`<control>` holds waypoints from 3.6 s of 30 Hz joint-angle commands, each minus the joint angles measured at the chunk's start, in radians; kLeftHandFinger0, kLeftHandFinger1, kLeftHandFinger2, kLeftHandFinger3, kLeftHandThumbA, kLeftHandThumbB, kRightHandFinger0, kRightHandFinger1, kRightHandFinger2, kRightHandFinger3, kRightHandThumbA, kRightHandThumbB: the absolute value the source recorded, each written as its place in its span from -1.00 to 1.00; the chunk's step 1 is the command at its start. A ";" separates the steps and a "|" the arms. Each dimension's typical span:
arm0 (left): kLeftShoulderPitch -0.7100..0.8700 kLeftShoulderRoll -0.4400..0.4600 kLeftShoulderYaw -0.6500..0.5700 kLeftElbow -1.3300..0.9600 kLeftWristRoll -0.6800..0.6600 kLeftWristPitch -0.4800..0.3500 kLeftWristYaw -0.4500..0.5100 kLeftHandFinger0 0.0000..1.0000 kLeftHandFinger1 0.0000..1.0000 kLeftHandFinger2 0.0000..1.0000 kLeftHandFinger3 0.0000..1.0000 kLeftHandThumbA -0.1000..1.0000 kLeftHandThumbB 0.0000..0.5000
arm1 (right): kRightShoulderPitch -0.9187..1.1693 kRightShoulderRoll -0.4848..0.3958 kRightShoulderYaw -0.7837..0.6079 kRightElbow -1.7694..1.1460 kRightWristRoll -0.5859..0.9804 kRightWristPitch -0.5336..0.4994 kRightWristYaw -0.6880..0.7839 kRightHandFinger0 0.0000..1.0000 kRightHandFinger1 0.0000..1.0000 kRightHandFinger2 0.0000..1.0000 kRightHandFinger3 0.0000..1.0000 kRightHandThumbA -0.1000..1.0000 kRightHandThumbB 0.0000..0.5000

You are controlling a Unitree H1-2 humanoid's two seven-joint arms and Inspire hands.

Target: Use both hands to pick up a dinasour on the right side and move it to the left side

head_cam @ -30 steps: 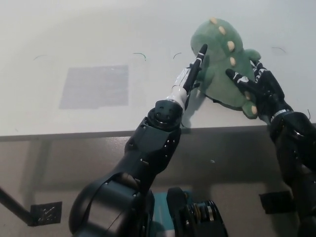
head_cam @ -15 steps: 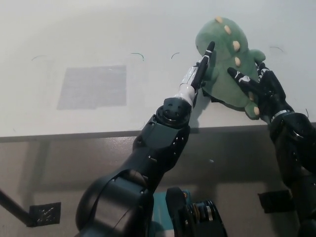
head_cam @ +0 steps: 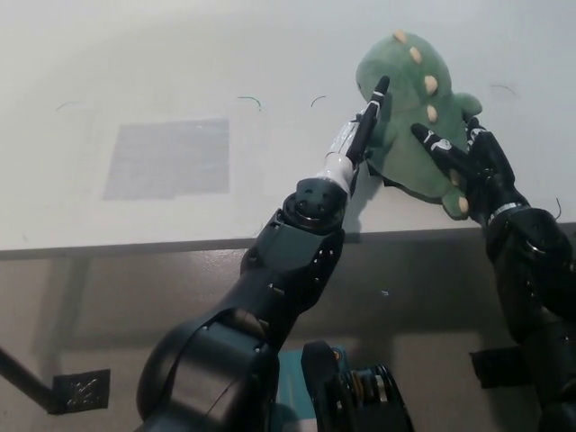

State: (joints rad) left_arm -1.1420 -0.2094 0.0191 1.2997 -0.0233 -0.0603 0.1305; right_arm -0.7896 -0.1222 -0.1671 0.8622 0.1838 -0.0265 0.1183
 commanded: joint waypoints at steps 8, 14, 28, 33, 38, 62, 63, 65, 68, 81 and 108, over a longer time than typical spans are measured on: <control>0.093 0.001 -0.017 -0.028 -0.013 0.025 -0.149 1.00 1.00 1.00 1.00 1.00 0.33 | 0.022 0.092 0.053 0.017 -0.003 -0.029 0.027 1.00 1.00 1.00 1.00 1.00 0.37; 0.147 0.005 -0.040 -0.053 0.003 0.013 -0.127 1.00 1.00 1.00 1.00 1.00 0.34 | 0.050 0.129 0.055 0.030 -0.008 -0.060 0.004 1.00 1.00 1.00 1.00 1.00 -0.16; 0.351 0.071 0.000 -0.204 -0.023 -0.048 -0.067 1.00 1.00 1.00 1.00 1.00 -0.15 | 0.048 0.294 0.135 0.117 -0.073 -0.082 -0.115 1.00 1.00 1.00 1.00 1.00 -0.31; 0.382 0.095 0.015 -0.264 -0.029 -0.028 -0.057 1.00 1.00 1.00 1.00 1.00 -0.29 | 0.043 0.317 0.169 0.098 -0.094 -0.050 -0.146 1.00 1.00 1.00 1.00 1.00 -0.28; 0.399 0.120 0.027 -0.312 -0.046 -0.040 -0.092 1.00 1.00 1.00 1.00 1.00 -0.25 | 0.027 0.331 0.198 0.106 -0.117 -0.078 -0.167 1.00 1.00 1.00 1.00 1.00 -0.41; 0.567 0.189 0.121 -0.689 -0.162 0.011 -0.147 1.00 1.00 1.00 1.00 1.00 0.06 | -0.102 0.404 0.271 0.209 -0.147 -0.125 -0.113 1.00 1.00 1.00 1.00 1.00 -0.16; 0.570 0.191 0.124 -0.702 -0.165 0.016 -0.146 1.00 1.00 1.00 1.00 1.00 0.04 | -0.106 0.407 0.275 0.207 -0.147 -0.119 -0.115 1.00 1.00 1.00 1.00 1.00 -0.16; 0.574 0.203 0.133 -0.736 -0.173 0.044 -0.145 1.00 1.00 1.00 1.00 1.00 -0.10 | -0.127 0.416 0.284 0.210 -0.148 -0.116 -0.112 1.00 1.00 1.00 1.00 1.00 -0.25; 0.584 0.219 0.140 -0.784 -0.146 0.061 -0.108 1.00 1.00 1.00 1.00 1.00 -0.14 | -0.156 0.434 0.288 0.225 -0.141 -0.121 -0.106 1.00 1.00 1.00 1.00 1.00 -0.14; 0.576 0.264 0.159 -0.829 -0.171 0.032 -0.123 1.00 1.00 1.00 1.00 1.00 -0.52 | -0.234 0.455 0.286 0.296 -0.138 -0.155 -0.086 1.00 1.00 1.00 1.00 1.00 -0.13; 0.518 0.265 0.160 -0.750 -0.193 -0.079 -0.143 1.00 1.00 1.00 1.00 1.00 -0.14 | -0.268 0.429 0.298 0.313 -0.173 -0.220 -0.177 1.00 1.00 1.00 1.00 1.00 -0.06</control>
State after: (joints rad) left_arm -0.5577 0.0755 0.1851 0.5547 -0.1769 -0.0991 0.0330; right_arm -0.9717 0.2644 0.1181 1.1894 0.0527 -0.2019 -0.0480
